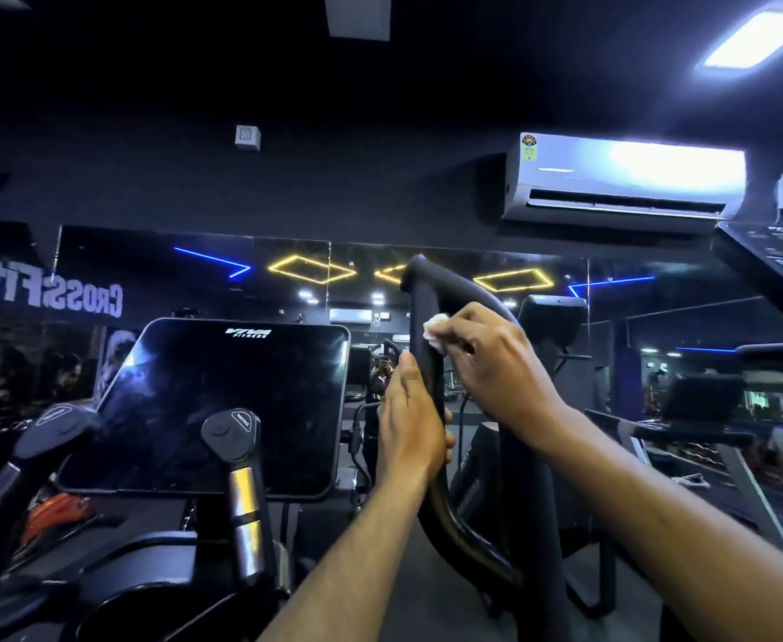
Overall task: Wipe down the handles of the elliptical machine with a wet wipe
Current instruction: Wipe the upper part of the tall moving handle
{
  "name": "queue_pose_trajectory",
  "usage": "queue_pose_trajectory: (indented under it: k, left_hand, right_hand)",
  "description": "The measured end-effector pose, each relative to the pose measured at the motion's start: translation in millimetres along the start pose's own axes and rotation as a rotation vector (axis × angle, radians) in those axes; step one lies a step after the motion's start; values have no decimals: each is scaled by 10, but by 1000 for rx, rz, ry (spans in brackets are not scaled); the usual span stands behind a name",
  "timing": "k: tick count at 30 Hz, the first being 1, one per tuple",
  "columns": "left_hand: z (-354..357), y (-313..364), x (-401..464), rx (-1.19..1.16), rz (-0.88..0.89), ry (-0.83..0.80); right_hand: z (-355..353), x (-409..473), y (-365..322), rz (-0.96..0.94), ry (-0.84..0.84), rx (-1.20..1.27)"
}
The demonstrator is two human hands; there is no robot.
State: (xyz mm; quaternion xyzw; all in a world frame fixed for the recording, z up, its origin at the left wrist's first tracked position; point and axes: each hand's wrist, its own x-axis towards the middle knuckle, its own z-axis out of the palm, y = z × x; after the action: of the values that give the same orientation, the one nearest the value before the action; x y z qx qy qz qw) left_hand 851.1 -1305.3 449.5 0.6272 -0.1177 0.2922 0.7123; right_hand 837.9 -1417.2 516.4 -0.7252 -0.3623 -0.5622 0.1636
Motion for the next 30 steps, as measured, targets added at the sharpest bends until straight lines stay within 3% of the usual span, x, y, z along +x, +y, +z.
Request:
queue_pose_trajectory:
  k: [6, 11, 17, 22, 27, 30]
  left_hand:
    - [-20, -2, 19, 22, 6, -6]
    - [-17, 15, -13, 56, 8, 1]
    - [-21, 30, -35, -33, -21, -8]
    - [-11, 31, -34, -32, -20, -35]
    - [-21, 35, -37, -42, -11, -30]
    - [-19, 12, -54, -16, -3, -39]
  right_hand:
    - [111, 258, -99, 24, 110, -43]
    - [-8, -33, -94, -22, 22, -19]
    - [98, 421, -35, -21, 40, -150]
    - [-72, 192, 56, -263, -159, -244]
    - [-70, 685, 84, -424, -198, -433]
    - [-39, 701, 21, -630, -340, -559]
